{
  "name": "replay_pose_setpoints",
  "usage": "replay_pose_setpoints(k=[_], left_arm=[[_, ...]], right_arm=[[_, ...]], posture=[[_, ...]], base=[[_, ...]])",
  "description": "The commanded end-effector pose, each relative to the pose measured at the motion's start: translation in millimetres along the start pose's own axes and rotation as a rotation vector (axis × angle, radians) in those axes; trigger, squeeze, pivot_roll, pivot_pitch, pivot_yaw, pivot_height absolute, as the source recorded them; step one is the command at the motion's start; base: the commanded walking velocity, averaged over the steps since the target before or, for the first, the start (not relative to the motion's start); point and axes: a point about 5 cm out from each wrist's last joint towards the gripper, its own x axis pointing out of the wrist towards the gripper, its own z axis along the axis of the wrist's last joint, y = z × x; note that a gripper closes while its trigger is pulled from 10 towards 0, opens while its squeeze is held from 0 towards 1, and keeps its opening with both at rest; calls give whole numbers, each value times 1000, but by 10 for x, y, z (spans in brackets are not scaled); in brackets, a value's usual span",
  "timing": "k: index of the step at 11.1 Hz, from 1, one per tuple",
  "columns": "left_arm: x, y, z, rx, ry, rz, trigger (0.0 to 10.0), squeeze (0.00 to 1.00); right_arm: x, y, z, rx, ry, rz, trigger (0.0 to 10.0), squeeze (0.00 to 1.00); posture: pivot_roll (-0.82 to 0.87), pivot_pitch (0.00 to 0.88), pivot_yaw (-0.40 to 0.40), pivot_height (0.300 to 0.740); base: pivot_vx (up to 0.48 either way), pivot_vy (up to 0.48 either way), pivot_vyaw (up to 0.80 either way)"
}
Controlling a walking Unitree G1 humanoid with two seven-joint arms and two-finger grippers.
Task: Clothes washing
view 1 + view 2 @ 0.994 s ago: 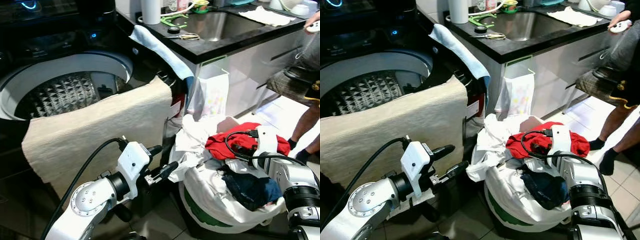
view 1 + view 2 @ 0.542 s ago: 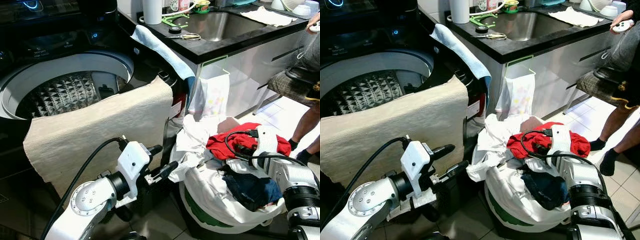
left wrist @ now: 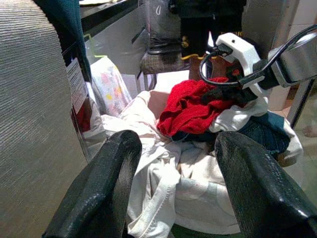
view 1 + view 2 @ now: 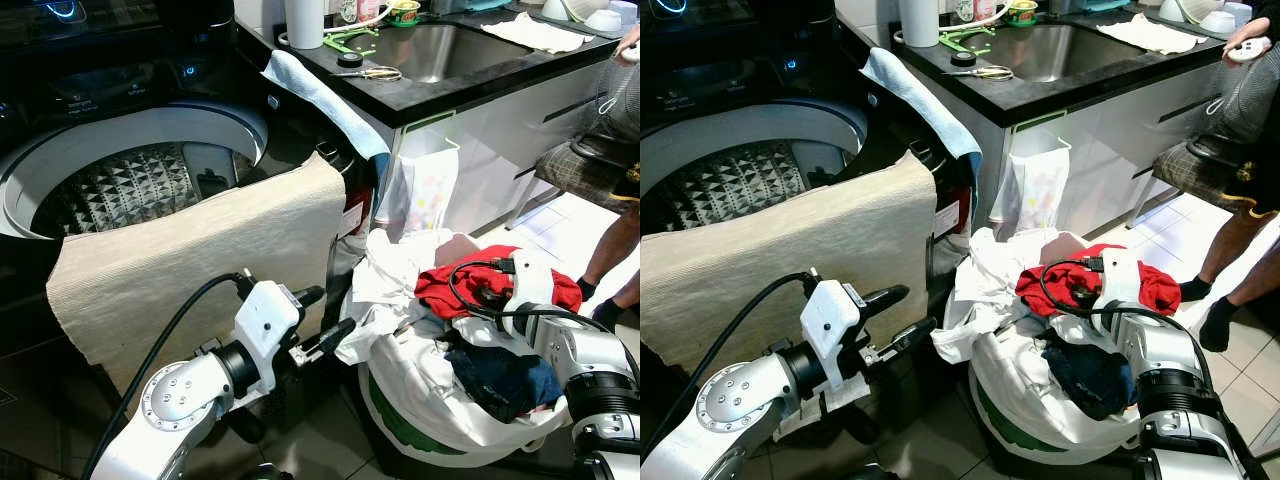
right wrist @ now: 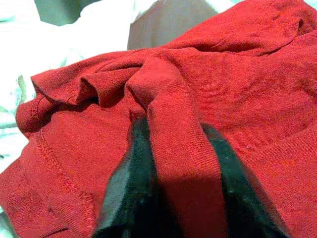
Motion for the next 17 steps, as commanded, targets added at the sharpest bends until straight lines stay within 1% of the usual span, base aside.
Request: replay_pose_setpoints(k=[1, 2, 3, 6, 8, 9, 10, 11, 12, 13, 14, 16, 17], left_arm=[[19, 38, 30, 25, -5, 3, 10000, 0], [22, 41, 36, 28, -7, 4, 10000, 0], [22, 34, 42, 30, -9, 8, 10000, 0], [27, 28, 66, 34, -12, 9, 10000, 0], [38, 22, 81, 34, -19, 12, 10000, 0], [28, 19, 82, 31, -25, 23, 10000, 0], [15, 21, 77, 29, -26, 28, 10000, 0], [0, 24, 68, 25, -27, 30, 10000, 0], [6, 39, 71, 20, -32, 29, 10000, 0], [29, 59, 98, 19, -44, 27, 10000, 0], [39, 72, 109, 14, -54, 34, 10000, 0], [42, 67, 108, -3, -69, 41, 10000, 0], [43, 69, 113, -11, -76, 46, 10000, 0]], right_arm=[[-9, 18, 86, 0, -33, -1, 0, 0], [-25, 15, 115, 1, -46, 0, 0, 0], [-83, -13, 190, 8, -75, -6, 0, 0], [-212, -63, 247, -1, -110, -14, 0, 0], [-384, -73, 415, -6, -199, -2, 0, 0], [-611, -41, 686, -8, -305, 31, 0, 0], [-734, -32, 808, -10, -350, 38, 0, 0], [-892, 9, 977, 1, -417, 73, 0, 0], [-1084, 92, 1185, 0, -496, 147, 0, 0], [-1270, 171, 1385, 25, -587, 238, 0, 0], [-1373, 215, 1505, 53, -652, 307, 0, 0], [-1672, 464, 1823, 106, -809, 529, 0, 0], [-1751, 547, 1914, 106, -845, 582, 0, 0]], posture=[[-12, 0, 20, 719], [-11, 0, 19, 719], [-11, 0, 16, 719], [-19, 0, 19, 719], [-15, 0, 14, 719], [-13, 0, 7, 719], [-13, 0, 7, 719], [-21, 0, 9, 719], [-27, 0, 13, 719], [-30, 0, 15, 719], [-32, 0, 15, 719], [-31, 0, 9, 719], [-33, 0, 6, 719]], base=[[0, 0, 0], [0, 0, 0], [0, 0, 0], [0, 0, 0], [0, 0, 0], [0, 0, 0], [0, 0, 0], [0, 0, 0], [0, 0, 0], [0, 0, 0], [0, 0, 0], [0, 0, 0], [0, 0, 0]])
